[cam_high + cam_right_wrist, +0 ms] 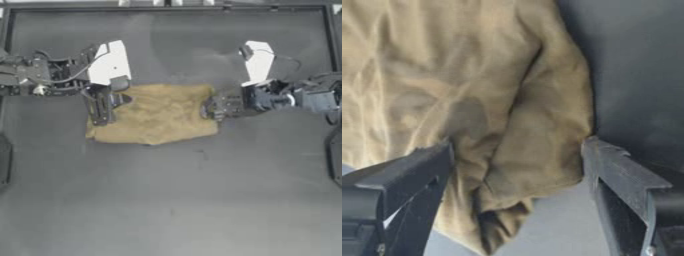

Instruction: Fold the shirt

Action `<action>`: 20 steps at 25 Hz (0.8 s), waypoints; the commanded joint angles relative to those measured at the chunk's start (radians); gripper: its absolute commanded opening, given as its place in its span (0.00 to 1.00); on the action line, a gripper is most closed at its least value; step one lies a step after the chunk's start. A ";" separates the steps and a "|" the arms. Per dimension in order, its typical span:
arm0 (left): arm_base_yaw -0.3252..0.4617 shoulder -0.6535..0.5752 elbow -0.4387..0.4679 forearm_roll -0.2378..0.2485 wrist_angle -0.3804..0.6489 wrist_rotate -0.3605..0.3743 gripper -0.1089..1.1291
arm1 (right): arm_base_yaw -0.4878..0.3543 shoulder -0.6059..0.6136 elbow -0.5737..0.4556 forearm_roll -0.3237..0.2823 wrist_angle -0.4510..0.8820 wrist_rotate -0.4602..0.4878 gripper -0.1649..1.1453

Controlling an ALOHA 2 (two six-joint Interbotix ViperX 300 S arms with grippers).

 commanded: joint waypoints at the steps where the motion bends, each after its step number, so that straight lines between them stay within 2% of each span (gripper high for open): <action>1: -0.002 0.002 -0.009 0.000 -0.006 0.000 0.65 | 0.015 0.005 -0.021 0.025 -0.008 -0.002 0.90; 6: 0.000 0.009 -0.012 0.000 -0.006 -0.002 0.64 | 0.032 0.029 -0.029 0.055 -0.009 -0.002 0.89; 8: 0.000 0.006 -0.015 0.000 -0.005 -0.002 0.64 | 0.038 0.040 -0.035 0.058 -0.012 0.000 0.84; 9: -0.002 0.008 -0.017 0.000 -0.003 -0.002 0.64 | 0.041 0.048 -0.041 0.060 -0.008 0.000 0.79; 11: -0.002 0.006 -0.017 0.000 -0.003 -0.003 0.64 | 0.044 0.063 -0.052 0.064 0.011 -0.002 0.57; 13: 0.000 0.008 -0.017 -0.002 -0.003 -0.005 0.64 | 0.049 0.074 -0.060 0.058 0.023 -0.005 0.24; 14: -0.002 0.008 -0.015 -0.002 -0.003 -0.006 0.64 | 0.054 0.075 -0.061 0.052 0.021 -0.006 0.10; 15: -0.002 0.008 -0.015 -0.003 -0.003 -0.006 0.64 | 0.054 0.075 -0.066 0.048 0.028 -0.006 0.01; 16: -0.002 0.008 -0.015 -0.005 -0.003 -0.006 0.64 | 0.054 0.074 -0.066 0.038 0.035 -0.006 0.02; 19: -0.002 0.009 -0.012 -0.006 -0.006 -0.009 0.64 | 0.054 0.067 -0.066 0.026 0.049 -0.006 0.21; 20: -0.005 0.012 -0.012 -0.006 -0.009 -0.009 0.64 | 0.055 0.066 -0.066 0.023 0.052 -0.006 0.21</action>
